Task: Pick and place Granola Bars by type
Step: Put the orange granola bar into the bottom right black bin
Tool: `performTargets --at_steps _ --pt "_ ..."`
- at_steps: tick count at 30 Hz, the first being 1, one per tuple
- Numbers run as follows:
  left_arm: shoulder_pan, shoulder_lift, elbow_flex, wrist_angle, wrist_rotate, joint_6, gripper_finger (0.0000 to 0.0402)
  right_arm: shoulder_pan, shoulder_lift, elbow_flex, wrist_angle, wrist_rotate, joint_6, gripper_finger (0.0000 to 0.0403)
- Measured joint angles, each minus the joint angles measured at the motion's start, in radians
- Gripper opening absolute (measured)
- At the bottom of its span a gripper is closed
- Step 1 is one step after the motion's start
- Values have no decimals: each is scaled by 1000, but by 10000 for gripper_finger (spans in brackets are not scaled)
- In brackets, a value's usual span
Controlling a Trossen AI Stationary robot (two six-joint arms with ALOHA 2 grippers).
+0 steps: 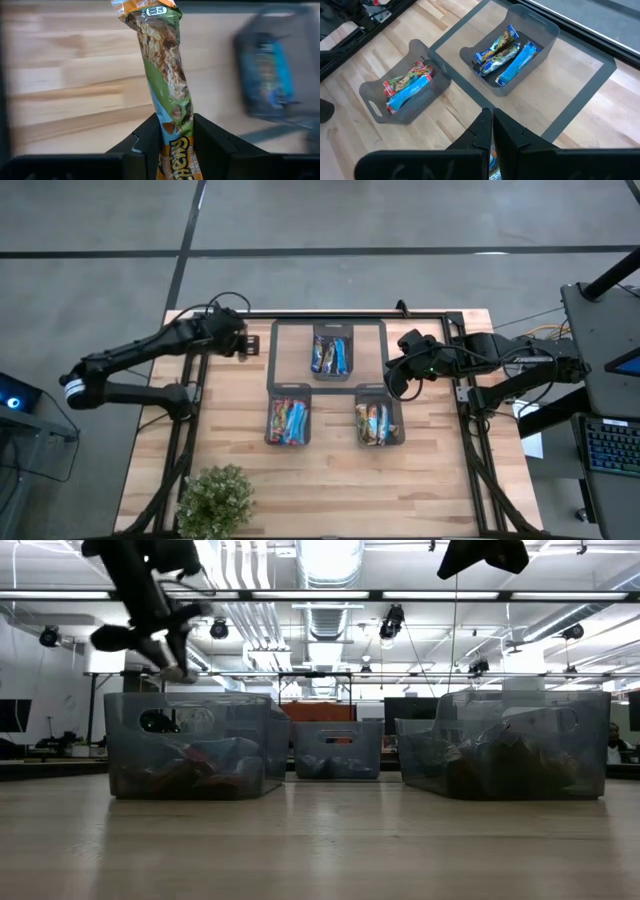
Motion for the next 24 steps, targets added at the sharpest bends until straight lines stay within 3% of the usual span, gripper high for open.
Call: performTargets --at_steps 14,24 --pt "-369 99 80 325 3 -89 89 0 -25 0 -1 -38 -37 8" --pt "-486 198 111 582 22 -6 89 0 -141 0 -6 -147 -171 8"
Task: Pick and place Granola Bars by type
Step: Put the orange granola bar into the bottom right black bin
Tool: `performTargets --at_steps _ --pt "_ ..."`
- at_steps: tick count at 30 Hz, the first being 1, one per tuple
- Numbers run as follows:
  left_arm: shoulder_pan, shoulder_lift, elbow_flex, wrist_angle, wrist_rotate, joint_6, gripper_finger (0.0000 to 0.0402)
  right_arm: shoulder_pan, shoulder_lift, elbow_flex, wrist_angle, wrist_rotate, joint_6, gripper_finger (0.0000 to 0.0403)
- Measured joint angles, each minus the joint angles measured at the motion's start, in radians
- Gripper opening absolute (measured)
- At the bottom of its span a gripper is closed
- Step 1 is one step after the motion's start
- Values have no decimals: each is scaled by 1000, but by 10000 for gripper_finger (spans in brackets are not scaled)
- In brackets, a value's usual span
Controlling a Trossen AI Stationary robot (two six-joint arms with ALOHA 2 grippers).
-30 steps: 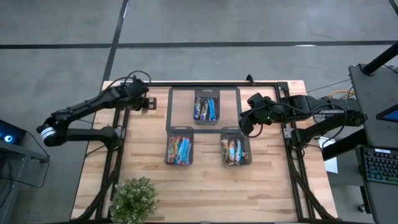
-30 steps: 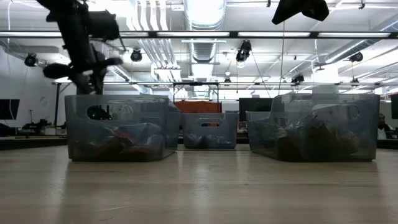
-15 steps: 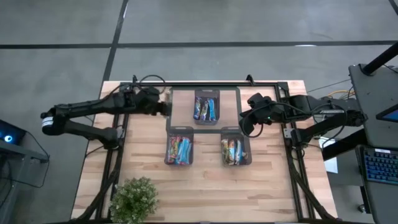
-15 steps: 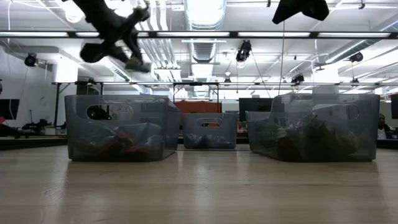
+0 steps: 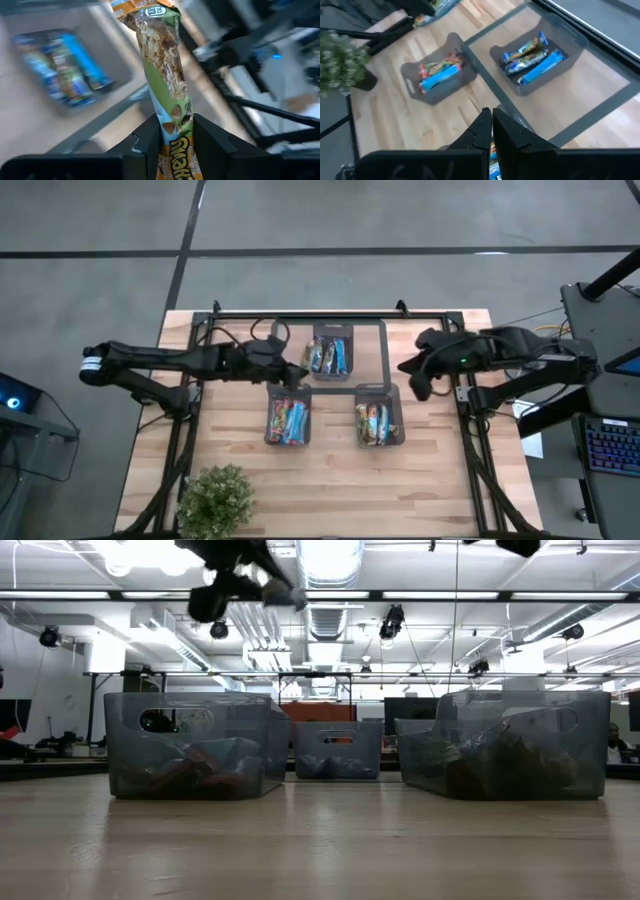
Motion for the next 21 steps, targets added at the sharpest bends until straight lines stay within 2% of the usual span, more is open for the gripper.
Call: performTargets --at_steps 6,12,21 --pt "-38 83 100 40 21 33 90 0 -97 0 -31 -3 -15 8" --pt "-69 195 259 35 72 74 90 0 -166 0 -100 10 -15 8" --pt "-87 347 466 15 129 52 90 0 -185 0 -182 18 -27 8"
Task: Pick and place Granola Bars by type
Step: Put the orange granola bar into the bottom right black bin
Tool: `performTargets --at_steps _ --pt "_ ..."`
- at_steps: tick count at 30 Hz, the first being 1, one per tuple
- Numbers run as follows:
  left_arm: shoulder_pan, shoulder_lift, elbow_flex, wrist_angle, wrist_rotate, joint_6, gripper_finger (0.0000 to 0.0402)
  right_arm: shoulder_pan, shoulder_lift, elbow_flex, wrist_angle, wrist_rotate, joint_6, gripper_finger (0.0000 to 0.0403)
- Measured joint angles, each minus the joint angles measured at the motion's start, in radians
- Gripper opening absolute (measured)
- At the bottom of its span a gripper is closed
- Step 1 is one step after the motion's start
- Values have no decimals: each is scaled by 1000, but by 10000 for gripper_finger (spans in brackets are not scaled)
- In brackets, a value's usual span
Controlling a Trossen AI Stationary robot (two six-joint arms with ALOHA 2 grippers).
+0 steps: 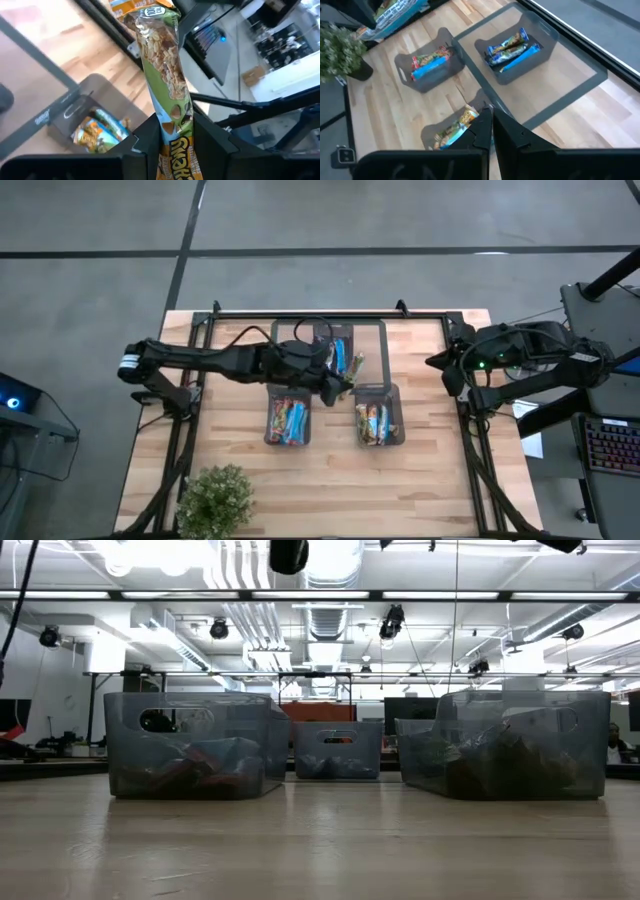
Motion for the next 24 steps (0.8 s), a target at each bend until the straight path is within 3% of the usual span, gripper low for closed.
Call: performTargets --at_steps 7,15,24 --pt "-19 58 37 -19 2 -136 90 0 -1 0 -12 0 -58 9" --pt "-67 108 31 -3 -76 -328 90 0 -8 0 -16 -2 -138 9" --pt "-139 170 29 36 -178 -412 90 0 -7 0 -15 -3 -144 9"
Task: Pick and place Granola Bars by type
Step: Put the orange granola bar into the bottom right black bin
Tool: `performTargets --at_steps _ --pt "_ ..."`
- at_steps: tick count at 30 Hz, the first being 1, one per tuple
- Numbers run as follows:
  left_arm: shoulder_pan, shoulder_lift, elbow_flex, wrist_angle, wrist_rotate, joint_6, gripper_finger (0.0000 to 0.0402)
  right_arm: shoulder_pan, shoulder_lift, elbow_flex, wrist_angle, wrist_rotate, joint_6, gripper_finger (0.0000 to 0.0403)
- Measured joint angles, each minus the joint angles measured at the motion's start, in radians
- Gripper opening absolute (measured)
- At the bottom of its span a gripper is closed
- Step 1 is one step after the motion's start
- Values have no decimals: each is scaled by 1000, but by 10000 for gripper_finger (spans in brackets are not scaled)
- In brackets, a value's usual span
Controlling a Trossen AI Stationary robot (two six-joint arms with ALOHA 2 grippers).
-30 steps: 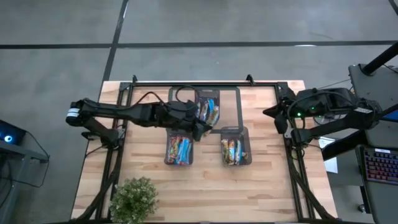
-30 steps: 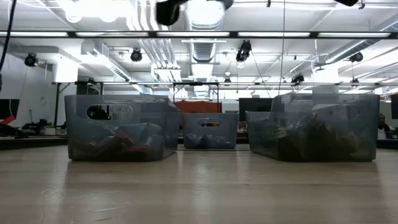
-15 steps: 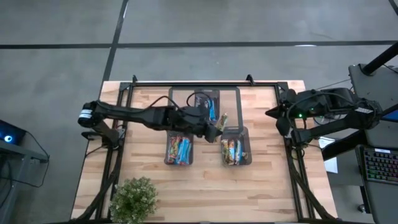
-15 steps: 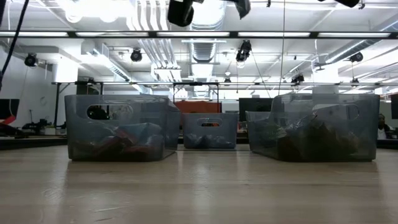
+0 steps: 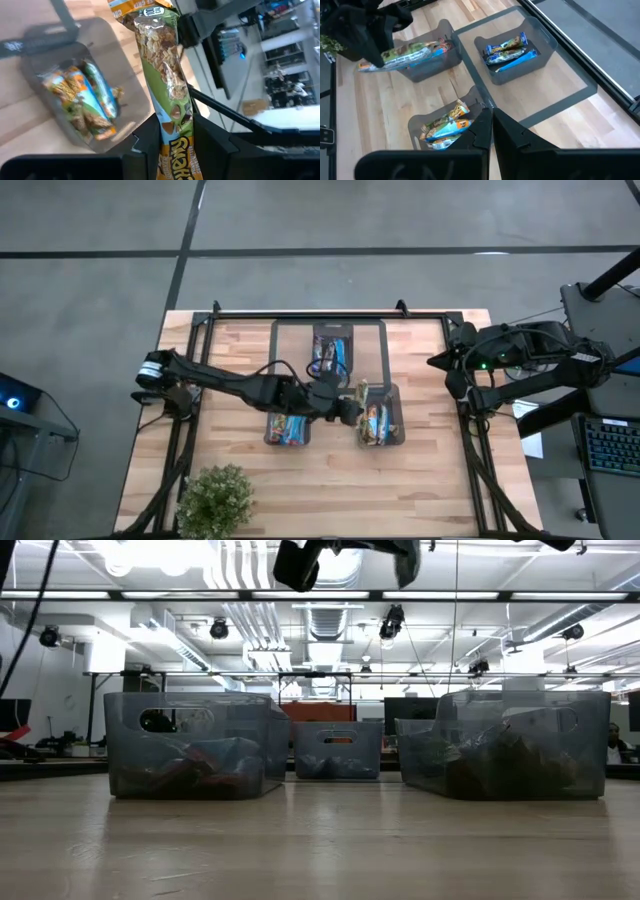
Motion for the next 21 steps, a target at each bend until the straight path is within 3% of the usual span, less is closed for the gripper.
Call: performTargets --at_steps 7,14,21 --pt "-46 42 0 45 -66 -5 90 0 0 0 0 0 3 9" --pt "-67 109 0 209 -131 -27 90 0 0 0 -9 0 9 9" --pt "-64 165 0 265 -275 -120 90 0 0 0 -15 0 -41 9"
